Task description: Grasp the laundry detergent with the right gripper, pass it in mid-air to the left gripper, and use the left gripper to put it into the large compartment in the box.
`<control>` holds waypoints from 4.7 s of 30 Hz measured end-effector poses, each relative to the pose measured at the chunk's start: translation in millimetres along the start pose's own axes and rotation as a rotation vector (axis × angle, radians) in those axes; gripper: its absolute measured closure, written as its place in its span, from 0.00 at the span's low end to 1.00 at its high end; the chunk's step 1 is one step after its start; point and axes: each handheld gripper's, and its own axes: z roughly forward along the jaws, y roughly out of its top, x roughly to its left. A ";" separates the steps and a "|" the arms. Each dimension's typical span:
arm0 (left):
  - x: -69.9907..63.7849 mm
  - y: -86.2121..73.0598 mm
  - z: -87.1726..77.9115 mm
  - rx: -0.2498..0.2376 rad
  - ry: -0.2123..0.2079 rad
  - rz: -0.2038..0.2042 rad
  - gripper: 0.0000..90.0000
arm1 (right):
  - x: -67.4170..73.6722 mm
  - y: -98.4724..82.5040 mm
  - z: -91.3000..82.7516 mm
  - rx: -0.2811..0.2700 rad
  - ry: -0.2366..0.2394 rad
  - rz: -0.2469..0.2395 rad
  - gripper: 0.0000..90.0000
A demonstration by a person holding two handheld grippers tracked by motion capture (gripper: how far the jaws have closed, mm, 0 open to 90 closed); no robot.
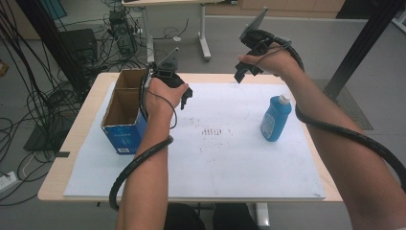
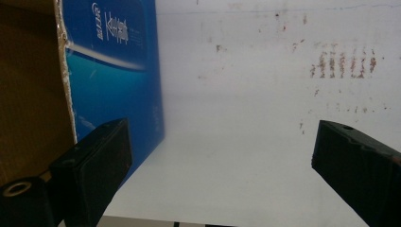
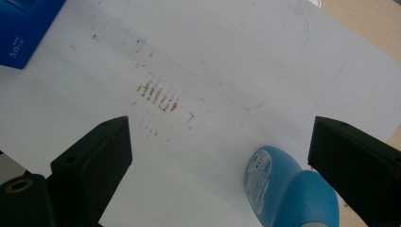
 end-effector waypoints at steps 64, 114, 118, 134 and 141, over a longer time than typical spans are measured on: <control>-16.6 -37.7 -5.7 -0.022 -0.008 0.044 0.07 | -68.5 -141.3 -26.7 0.001 -0.034 0.176 0.05; -14.5 -36.6 16.9 0.011 0.015 0.061 0.07 | -56.7 -209.6 112.7 -0.454 -0.133 0.241 0.03; -13.5 -36.6 17.6 0.007 0.017 0.056 0.07 | -53.8 -210.9 119.3 -0.492 -0.140 0.237 0.03; -12.3 -35.9 19.9 0.008 0.017 0.054 0.07 | -50.9 -218.7 142.5 -0.591 -0.191 0.260 0.03; -13.4 -35.4 19.3 0.007 0.019 0.056 0.07 | -51.2 -219.5 144.1 -0.613 -0.206 0.258 0.02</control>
